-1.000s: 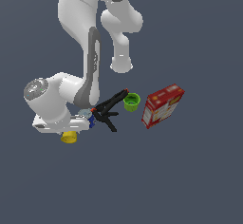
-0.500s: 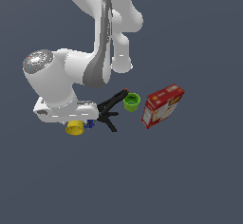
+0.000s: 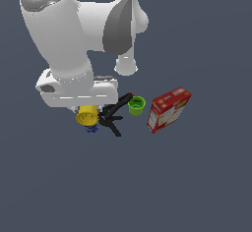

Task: Pick up a designated object from a clutter of objects.

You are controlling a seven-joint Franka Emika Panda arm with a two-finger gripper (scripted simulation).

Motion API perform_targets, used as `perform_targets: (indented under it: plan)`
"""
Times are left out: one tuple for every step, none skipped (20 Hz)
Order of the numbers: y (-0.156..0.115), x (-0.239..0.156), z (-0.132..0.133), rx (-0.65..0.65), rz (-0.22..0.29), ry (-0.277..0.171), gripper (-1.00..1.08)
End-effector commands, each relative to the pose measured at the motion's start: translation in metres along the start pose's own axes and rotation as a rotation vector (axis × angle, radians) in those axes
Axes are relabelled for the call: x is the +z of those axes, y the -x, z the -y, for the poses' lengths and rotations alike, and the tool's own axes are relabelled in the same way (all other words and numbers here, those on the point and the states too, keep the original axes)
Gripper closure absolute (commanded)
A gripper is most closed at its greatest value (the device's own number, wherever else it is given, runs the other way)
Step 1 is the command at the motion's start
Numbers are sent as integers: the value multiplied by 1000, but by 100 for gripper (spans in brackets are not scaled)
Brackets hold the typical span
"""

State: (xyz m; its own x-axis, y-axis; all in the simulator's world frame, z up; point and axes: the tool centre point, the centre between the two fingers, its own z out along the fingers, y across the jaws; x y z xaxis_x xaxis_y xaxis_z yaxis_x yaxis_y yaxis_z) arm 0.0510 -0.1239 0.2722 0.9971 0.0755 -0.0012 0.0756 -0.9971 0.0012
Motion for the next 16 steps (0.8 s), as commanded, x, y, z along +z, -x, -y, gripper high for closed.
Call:
perform_targets:
  plan:
    - [0,-28,16,1,0,1,108]
    - [-1,-39,22,1,0,1,108]
    - [-1,-50,29,1,0,1,108]
    - [-2,-61,35,1,0,1,108]
    - [-2,-72,41,1,0,1,108]
    - [-3,-82,47,1,0,1,108]
    - [-3,-92,53,1,0,1,108]
    - [-4,-102,59,1,0,1,108]
    - [-5,-111,64,0,-1,1,108]
    - [-5,-120,69,0,-1,1,108]
    - [-6,-128,74,0,-1,1,108]
    - [-6,-135,78,0,-1,0,108]
    - [-7,-142,82,0,-1,0,108]
    - [-8,-148,85,0,-1,0,108]
    - [-8,-154,89,0,-1,0,108]
    - [-9,-159,92,0,-1,0,108]
